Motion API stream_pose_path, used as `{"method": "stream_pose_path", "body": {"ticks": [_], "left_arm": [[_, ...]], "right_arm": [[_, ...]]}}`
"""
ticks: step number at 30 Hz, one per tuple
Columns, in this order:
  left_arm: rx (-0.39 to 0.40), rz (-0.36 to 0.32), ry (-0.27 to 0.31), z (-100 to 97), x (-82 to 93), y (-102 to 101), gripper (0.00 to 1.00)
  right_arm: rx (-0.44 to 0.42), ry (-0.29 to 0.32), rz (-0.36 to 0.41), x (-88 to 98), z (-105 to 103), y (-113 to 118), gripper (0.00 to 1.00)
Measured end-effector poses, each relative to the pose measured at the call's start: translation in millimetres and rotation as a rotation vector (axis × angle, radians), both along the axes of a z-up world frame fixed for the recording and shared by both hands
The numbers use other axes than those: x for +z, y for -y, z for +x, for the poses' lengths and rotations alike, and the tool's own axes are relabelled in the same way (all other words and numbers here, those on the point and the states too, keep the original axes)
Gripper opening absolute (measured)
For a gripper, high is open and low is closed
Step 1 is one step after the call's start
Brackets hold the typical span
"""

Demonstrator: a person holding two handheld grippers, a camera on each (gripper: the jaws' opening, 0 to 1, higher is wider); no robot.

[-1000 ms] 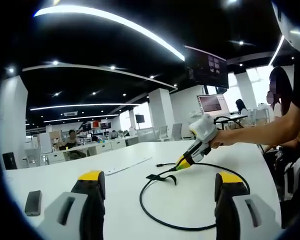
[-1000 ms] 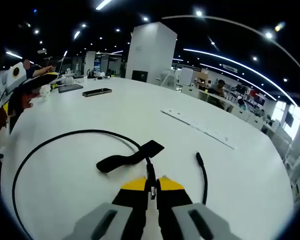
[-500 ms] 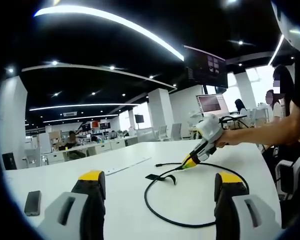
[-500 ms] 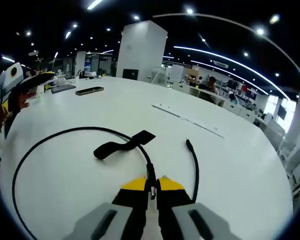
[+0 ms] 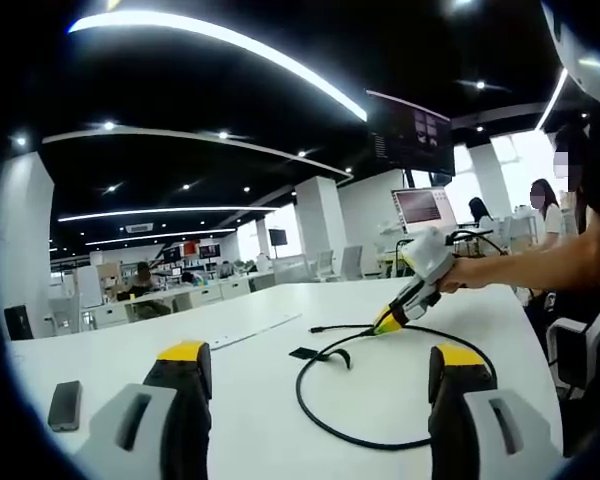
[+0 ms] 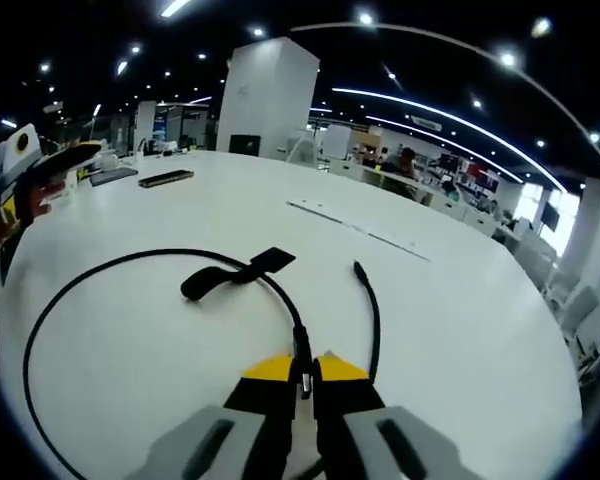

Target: Find the charging cable on the desk, coil it up and secure with Velcro.

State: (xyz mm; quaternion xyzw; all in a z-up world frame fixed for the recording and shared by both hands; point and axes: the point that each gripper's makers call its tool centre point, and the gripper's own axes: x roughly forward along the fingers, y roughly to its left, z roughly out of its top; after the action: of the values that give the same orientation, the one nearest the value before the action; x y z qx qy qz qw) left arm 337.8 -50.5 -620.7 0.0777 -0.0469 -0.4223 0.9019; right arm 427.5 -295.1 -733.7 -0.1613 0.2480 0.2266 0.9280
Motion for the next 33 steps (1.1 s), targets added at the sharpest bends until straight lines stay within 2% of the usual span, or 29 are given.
{"method": "stream_pose_path", "body": {"ticks": [13, 33], "left_arm": [[0.004, 0.003, -0.002, 0.6, -1.7, -0.7, 0.89], [-0.001, 0.013, 0.000, 1.3, -1.2, 1.3, 0.89]], "right_arm": [[-0.026, 0.007, -0.002, 1.5, -6.0, 8.0, 0.09], [-0.019, 0.015, -0.018, -3.9, -16.9, 10.0, 0.09]]}}
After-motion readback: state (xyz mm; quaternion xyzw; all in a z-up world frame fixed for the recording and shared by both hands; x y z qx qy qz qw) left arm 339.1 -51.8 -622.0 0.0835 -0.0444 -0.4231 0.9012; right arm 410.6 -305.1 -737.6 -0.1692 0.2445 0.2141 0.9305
